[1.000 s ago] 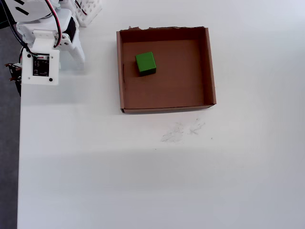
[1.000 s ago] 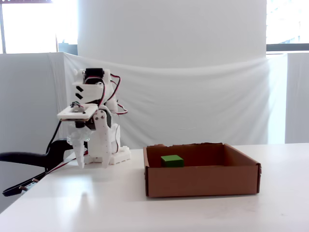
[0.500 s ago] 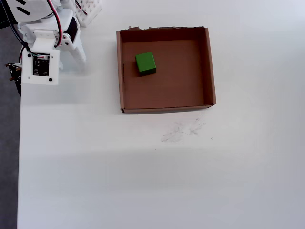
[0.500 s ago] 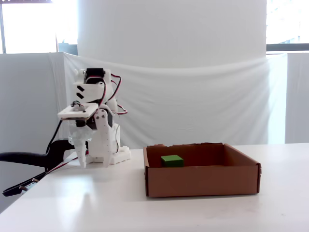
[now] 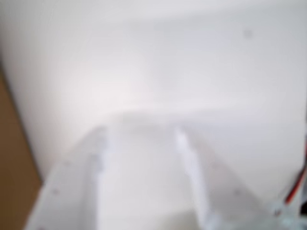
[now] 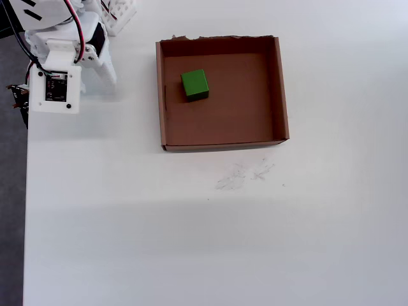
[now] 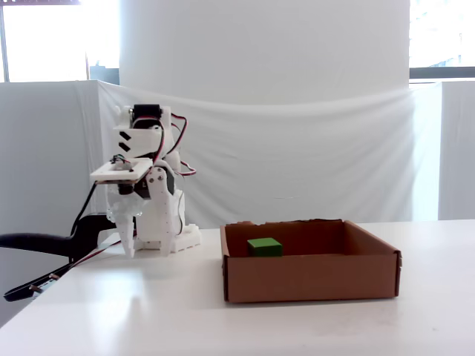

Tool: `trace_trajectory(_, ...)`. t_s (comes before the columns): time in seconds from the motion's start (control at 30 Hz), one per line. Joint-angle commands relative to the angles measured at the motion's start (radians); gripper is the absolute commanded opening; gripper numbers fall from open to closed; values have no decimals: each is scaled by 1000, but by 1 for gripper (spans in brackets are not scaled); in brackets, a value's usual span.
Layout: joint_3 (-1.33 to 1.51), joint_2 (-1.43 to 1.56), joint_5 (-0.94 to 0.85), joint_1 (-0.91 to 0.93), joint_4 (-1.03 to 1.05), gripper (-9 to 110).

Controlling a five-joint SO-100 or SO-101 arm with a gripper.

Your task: Grasp a green cube and put it in a box.

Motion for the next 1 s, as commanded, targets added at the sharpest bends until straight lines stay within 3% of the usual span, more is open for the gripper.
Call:
trace_trajectory(0.0,-5,-5,176,-9,23,21)
trace_trajectory(0.1,-5,-5,301,-8,12,21)
trace_trajectory(0.97,-5,-5,302,-8,12,21)
